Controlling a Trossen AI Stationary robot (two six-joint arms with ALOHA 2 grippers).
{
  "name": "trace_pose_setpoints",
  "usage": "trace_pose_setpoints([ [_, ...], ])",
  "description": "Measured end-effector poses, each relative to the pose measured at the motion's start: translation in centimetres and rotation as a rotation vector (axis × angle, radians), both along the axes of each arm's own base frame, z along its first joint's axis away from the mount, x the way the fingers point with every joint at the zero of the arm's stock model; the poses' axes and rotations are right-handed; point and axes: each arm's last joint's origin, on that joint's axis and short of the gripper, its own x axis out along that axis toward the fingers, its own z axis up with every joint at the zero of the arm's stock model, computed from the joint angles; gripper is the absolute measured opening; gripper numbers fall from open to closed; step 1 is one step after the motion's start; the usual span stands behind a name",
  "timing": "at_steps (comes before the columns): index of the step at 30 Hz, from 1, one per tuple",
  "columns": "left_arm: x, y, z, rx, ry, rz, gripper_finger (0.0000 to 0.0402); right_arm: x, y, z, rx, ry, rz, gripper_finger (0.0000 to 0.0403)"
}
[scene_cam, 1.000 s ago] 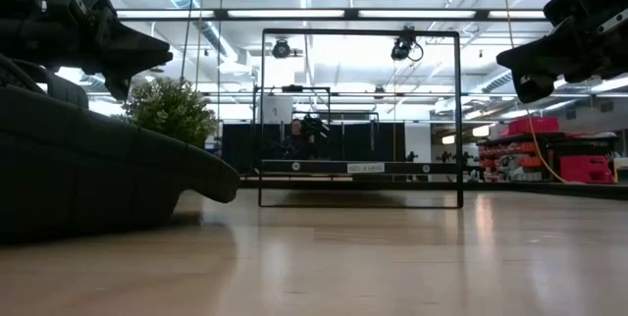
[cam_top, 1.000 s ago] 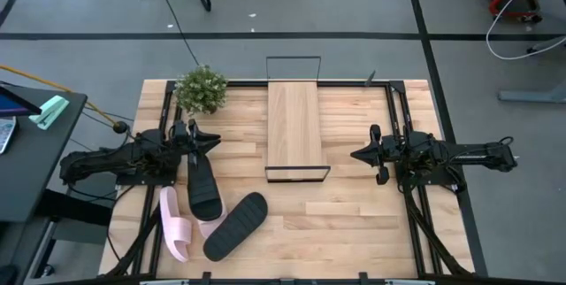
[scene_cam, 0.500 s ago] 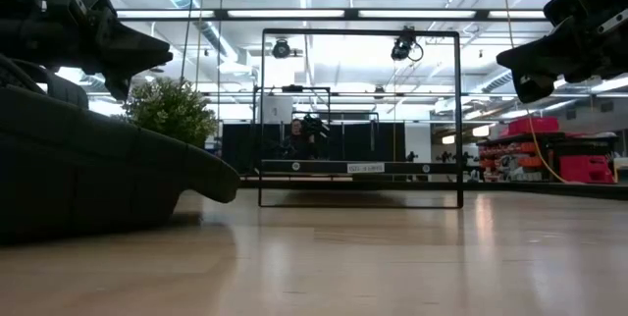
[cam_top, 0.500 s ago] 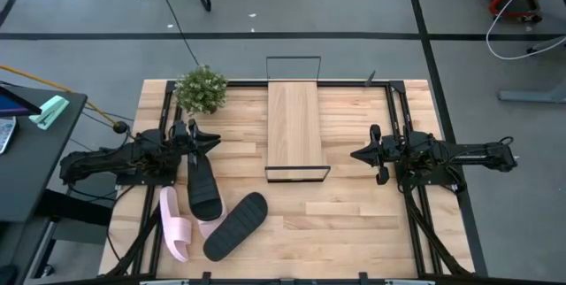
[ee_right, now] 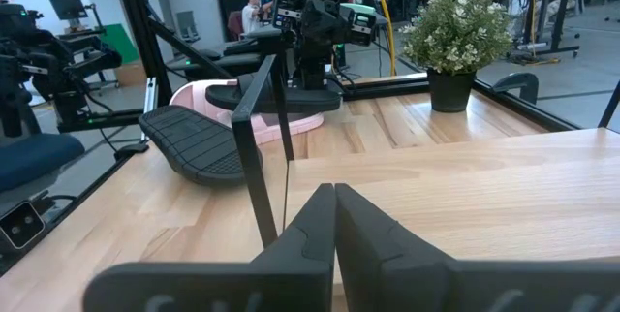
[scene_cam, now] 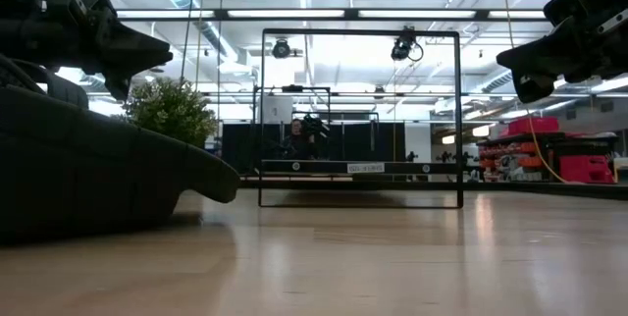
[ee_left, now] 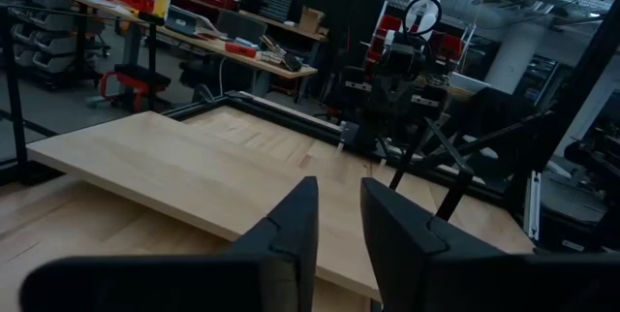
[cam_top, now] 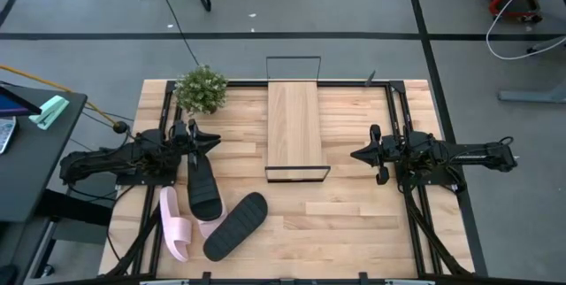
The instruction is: Pick and place slides into the shelf
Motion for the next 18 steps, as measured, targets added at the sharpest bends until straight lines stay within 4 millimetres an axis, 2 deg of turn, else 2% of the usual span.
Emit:
trace_pose_setpoints([
  [11, 0.00, 0.00, 0.01, 0.000, 0.000, 0.000, 0.0081, 0.00, 0.00, -0.01, 0.000, 0.000, 0.000, 0.0014],
  [18, 0.00, 0.00, -0.01, 0.000, 0.000, 0.000, 0.0089, 0.00, 0.00, 0.00, 0.000, 0.000, 0.000, 0.0014],
])
